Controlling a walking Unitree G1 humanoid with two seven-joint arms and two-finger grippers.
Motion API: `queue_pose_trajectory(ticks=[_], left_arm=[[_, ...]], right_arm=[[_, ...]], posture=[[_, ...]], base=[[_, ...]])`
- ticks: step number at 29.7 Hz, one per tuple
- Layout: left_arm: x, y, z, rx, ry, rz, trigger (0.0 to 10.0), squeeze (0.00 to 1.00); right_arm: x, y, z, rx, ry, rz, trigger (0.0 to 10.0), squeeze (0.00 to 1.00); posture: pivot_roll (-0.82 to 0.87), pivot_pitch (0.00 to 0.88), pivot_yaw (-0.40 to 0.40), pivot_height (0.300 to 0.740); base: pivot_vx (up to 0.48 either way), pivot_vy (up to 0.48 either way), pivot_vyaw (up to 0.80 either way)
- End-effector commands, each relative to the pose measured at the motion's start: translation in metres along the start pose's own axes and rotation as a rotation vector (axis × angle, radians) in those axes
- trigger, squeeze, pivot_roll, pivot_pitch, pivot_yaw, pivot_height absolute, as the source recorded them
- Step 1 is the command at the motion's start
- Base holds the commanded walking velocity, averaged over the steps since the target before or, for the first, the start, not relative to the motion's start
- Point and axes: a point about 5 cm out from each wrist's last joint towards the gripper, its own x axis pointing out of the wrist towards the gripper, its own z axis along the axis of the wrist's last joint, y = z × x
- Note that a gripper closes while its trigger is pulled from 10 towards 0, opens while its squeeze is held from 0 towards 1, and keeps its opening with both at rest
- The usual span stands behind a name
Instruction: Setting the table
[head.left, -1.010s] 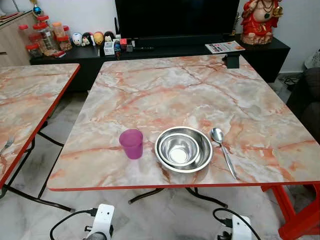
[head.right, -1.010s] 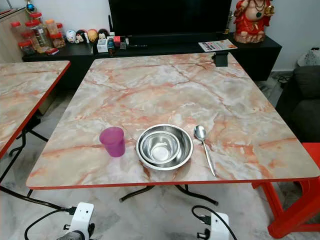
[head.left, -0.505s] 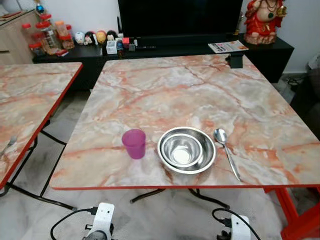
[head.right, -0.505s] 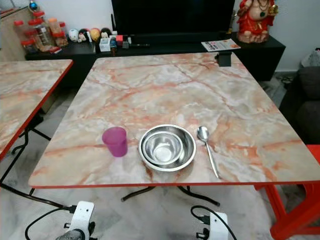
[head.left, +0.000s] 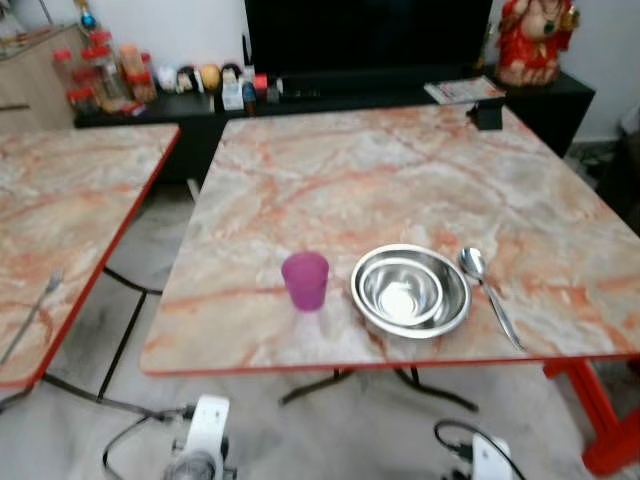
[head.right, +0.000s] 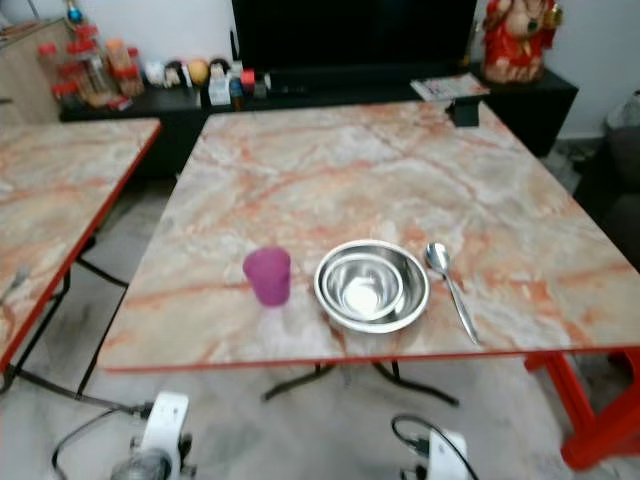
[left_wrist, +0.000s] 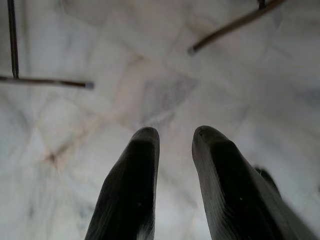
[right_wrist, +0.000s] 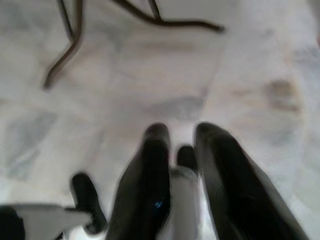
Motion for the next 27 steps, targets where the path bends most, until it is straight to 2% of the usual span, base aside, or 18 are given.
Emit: queue_pose_trajectory(ticks=[1, 27], left_arm=[[-0.0011, 0.0058, -0.0061, -0.007, 0.027, 0.016, 10.0, 0.0], [-0.001, 0.0058, -0.0062, -0.015, 0.031, 0.018, 10.0, 0.0]], right_arm=[[0.0008, 0.0099, 0.0004, 0.02, -0.002, 0.02, 10.0, 0.0], [0.0011, 0.0157, 0.0001, 0.029, -0.003, 0.028, 10.0, 0.0]], posture=[[-0.08, 0.0, 0.071, 0.74], [-0.08, 0.0, 0.075, 0.74]], base=[[0.0, 0.368, 0.0], [0.0, 0.366, 0.0]])
